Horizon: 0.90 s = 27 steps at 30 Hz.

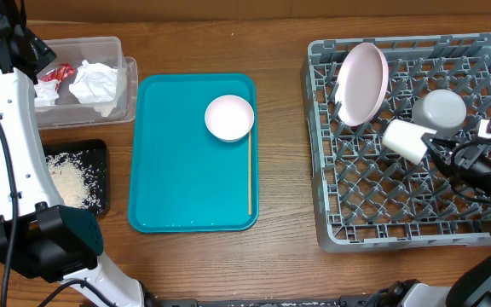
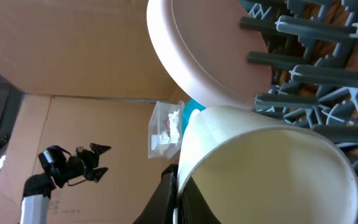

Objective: Sort waste into correct bins and load items into the dishwasher
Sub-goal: 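Carry the white cup to the rack and lay it on its side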

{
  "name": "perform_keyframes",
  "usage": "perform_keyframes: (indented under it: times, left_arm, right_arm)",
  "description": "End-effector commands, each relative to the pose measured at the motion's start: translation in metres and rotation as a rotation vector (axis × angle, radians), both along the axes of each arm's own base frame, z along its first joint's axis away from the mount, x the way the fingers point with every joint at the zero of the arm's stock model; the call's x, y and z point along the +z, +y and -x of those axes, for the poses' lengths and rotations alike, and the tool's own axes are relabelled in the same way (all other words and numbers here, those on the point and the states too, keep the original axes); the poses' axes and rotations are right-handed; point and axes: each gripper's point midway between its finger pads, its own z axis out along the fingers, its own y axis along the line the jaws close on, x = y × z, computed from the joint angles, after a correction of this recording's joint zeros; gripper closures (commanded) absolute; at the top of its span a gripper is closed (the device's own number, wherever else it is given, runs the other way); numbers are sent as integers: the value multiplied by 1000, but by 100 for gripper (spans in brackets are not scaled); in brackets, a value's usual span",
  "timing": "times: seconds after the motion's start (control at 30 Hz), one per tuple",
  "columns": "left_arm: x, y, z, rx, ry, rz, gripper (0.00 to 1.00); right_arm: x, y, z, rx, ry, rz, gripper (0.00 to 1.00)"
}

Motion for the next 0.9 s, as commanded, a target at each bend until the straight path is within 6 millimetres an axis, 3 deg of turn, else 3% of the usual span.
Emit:
perform_keyframes:
  times: [0.0, 0.2, 0.43, 0.87]
  left_arm:
    - [2, -1, -1, 7, -13, 1, 0]
    - [2, -1, -1, 7, -13, 1, 0]
    - [2, -1, -1, 7, -13, 1, 0]
    - [2, -1, -1, 7, -13, 1, 0]
  right_arm:
    - [-9, 8, -5, 32, 7, 20, 96]
    - [-30, 1, -9, 15, 80, 23, 96]
    - [-40, -4, -13, 2, 109, 26, 96]
    - [-79, -23, -6, -116, 378, 102, 96]
